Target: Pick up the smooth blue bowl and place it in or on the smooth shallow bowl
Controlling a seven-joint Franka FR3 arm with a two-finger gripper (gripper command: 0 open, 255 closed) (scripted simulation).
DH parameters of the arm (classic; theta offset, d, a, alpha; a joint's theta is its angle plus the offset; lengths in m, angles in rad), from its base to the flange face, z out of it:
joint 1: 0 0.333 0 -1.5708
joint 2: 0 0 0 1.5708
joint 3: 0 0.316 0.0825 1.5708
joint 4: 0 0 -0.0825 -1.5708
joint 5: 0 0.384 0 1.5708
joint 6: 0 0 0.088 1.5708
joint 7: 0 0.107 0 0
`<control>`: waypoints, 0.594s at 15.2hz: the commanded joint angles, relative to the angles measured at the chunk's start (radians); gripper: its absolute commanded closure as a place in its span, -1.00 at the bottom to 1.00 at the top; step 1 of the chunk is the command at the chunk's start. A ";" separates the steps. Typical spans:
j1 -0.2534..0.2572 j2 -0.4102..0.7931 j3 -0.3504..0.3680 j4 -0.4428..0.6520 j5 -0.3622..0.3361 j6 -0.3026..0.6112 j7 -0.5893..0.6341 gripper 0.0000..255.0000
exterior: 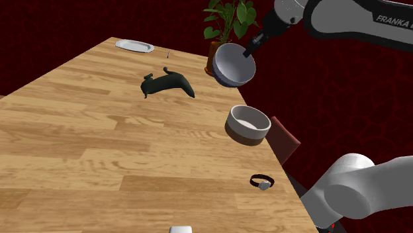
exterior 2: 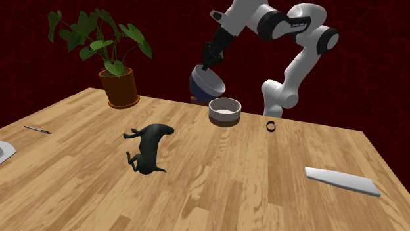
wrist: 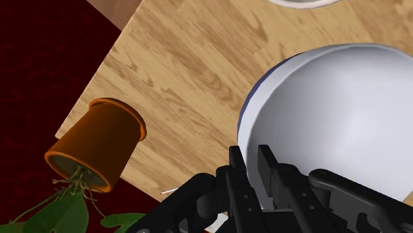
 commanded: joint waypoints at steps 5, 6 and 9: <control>0.017 -0.204 -0.059 -0.081 0.015 -0.112 -0.074 1.00; 0.018 -0.236 -0.068 -0.090 0.016 -0.133 -0.086 1.00; 0.022 -0.327 -0.094 -0.108 0.014 -0.202 -0.121 1.00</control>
